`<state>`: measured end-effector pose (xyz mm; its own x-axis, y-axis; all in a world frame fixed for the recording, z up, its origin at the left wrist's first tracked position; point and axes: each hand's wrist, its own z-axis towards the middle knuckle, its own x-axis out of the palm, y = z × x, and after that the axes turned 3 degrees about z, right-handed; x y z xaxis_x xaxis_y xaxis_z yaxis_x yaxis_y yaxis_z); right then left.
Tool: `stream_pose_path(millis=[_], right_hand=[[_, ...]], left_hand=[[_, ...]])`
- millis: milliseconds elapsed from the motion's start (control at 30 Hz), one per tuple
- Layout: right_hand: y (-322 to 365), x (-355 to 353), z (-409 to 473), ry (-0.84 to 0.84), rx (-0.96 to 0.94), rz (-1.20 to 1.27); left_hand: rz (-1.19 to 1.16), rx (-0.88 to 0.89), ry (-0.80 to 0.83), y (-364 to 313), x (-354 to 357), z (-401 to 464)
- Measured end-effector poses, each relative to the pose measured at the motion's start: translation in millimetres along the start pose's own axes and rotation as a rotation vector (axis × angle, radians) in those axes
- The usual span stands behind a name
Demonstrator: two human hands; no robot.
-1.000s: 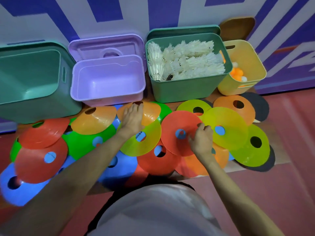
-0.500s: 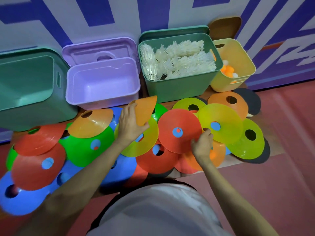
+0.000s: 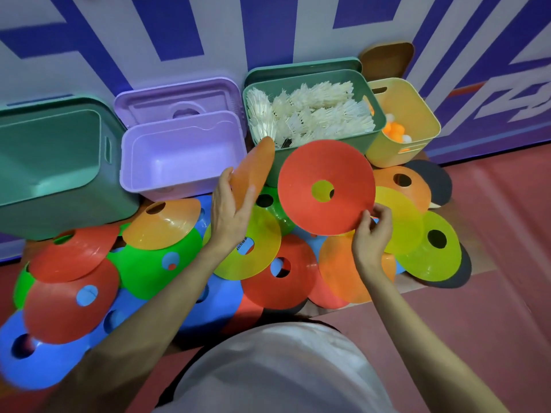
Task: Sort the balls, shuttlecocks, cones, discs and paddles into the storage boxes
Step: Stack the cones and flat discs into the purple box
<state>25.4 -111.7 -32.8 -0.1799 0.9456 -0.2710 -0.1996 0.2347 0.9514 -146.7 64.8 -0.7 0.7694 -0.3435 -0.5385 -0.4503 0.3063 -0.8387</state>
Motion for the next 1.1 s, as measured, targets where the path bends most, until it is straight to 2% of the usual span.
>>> stream_pose_path(millis=[67,167,233,333,467,667,800,867,967,1033,1100], right_hand=[[6.4,4.2,4.9,0.029,0.09,0.092],[13.2,11.2,5.9,0.103,0.186,0.212],[15.2,14.1,1.9,0.143,0.201,0.234],[13.8,15.5,-6.3,0.19,0.194,0.22],[6.5,12.2,-9.2,0.257,0.1,0.096],[-4.1,4.8,0.2,0.261,0.102,0.036],[-16.2,-7.3,8.4,0.283,0.135,-0.032],[-24.4,-14.2,11.4,0.254,0.179,-0.058],[-37.9,-27.0,14.1,0.023,0.227,-0.182],[-49.4,-36.5,14.9,-0.125,0.337,-0.239],[-58.7,-43.2,17.2,-0.181,0.462,-0.283]], left_hand=[[-0.117,-0.082,0.057,-8.8,1.4,2.7],[-0.441,-0.257,0.118,-21.4,6.3,5.7],[-0.617,-0.334,0.174,-26.8,10.4,3.5],[-0.733,-0.411,0.219,-35.3,18.5,-3.7],[-0.795,-0.543,0.213,-38.4,33.4,-6.3],[-0.791,-0.646,0.326,-40.5,52.7,-11.4],[-0.703,-0.691,0.372,-40.6,65.5,-12.9],[-0.693,-0.713,0.354,-37.7,70.9,-13.5],[-0.733,-0.742,0.34,-34.8,76.9,-11.1],[-0.755,-0.749,0.323,-35.2,80.2,-9.0],[-0.753,-0.753,0.301,-33.8,83.5,-6.2]])
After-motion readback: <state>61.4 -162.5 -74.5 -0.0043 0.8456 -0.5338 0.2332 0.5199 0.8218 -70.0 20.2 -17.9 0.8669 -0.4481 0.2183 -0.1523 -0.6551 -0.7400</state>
